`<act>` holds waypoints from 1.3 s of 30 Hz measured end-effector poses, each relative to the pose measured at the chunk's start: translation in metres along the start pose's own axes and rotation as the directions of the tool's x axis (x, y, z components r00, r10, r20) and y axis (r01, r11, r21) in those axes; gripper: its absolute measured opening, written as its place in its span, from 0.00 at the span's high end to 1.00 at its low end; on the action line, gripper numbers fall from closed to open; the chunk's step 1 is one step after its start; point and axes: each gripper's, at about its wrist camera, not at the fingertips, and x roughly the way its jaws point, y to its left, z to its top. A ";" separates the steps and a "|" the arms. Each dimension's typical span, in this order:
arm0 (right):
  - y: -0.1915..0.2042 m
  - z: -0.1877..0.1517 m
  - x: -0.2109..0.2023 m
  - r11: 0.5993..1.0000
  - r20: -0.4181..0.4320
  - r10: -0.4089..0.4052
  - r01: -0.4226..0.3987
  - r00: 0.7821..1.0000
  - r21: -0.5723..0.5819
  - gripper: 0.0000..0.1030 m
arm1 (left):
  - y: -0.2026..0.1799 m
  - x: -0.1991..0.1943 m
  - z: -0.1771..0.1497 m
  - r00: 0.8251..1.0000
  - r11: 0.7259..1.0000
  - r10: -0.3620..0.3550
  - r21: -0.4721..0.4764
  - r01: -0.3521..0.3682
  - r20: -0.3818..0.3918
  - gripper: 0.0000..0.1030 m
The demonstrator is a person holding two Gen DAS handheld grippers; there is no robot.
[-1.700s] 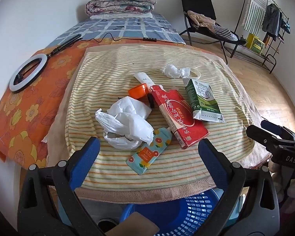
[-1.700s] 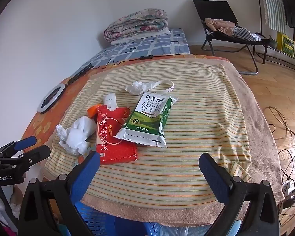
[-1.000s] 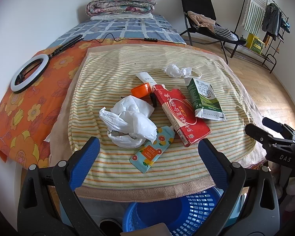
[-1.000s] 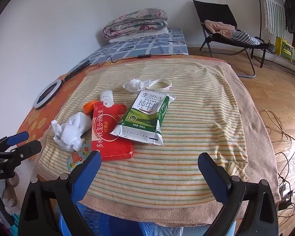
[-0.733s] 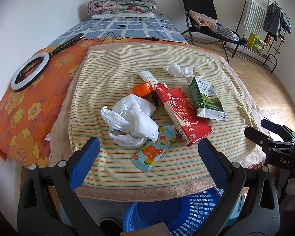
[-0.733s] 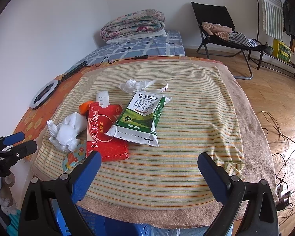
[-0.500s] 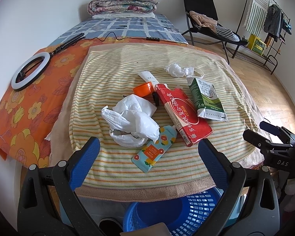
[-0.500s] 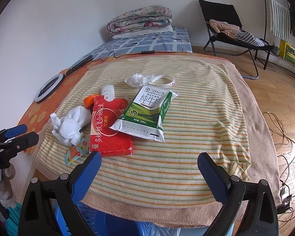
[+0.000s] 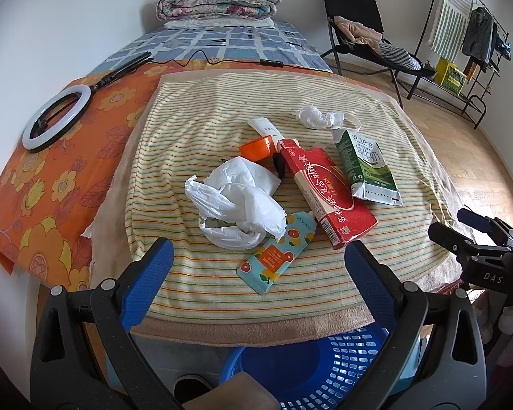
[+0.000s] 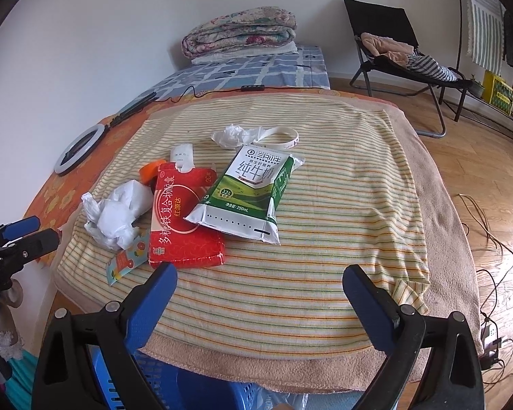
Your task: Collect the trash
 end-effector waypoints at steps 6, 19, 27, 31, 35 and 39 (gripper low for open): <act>-0.002 -0.002 0.007 0.999 -0.024 -0.037 0.037 0.999 -0.002 0.04 | 0.002 0.002 -0.002 1.000 1.000 0.008 0.002 -0.008 -0.007 0.01; 0.004 -0.004 -0.001 1.000 -0.024 0.005 -0.005 1.000 -0.013 0.04 | 0.019 -0.011 0.000 1.000 1.000 0.013 -0.026 -0.012 0.013 0.01; 0.008 -0.008 -0.013 0.999 -0.044 0.042 -0.043 0.998 -0.001 0.03 | 0.023 -0.021 0.006 1.000 0.999 0.029 -0.042 -0.029 0.005 0.01; 0.008 -0.008 -0.027 1.000 -0.023 0.021 -0.021 1.000 0.001 0.02 | 0.024 -0.024 0.006 1.000 0.998 0.002 -0.066 -0.003 -0.016 0.02; 0.009 -0.005 -0.042 1.000 0.006 0.004 -0.004 1.000 -0.002 0.00 | 0.020 -0.037 0.005 1.000 0.997 0.010 -0.074 -0.013 -0.028 0.03; 0.011 -0.001 -0.056 1.000 0.042 0.015 -0.014 0.999 -0.008 0.00 | 0.017 -0.051 0.007 1.000 0.997 0.000 -0.075 -0.001 -0.015 0.03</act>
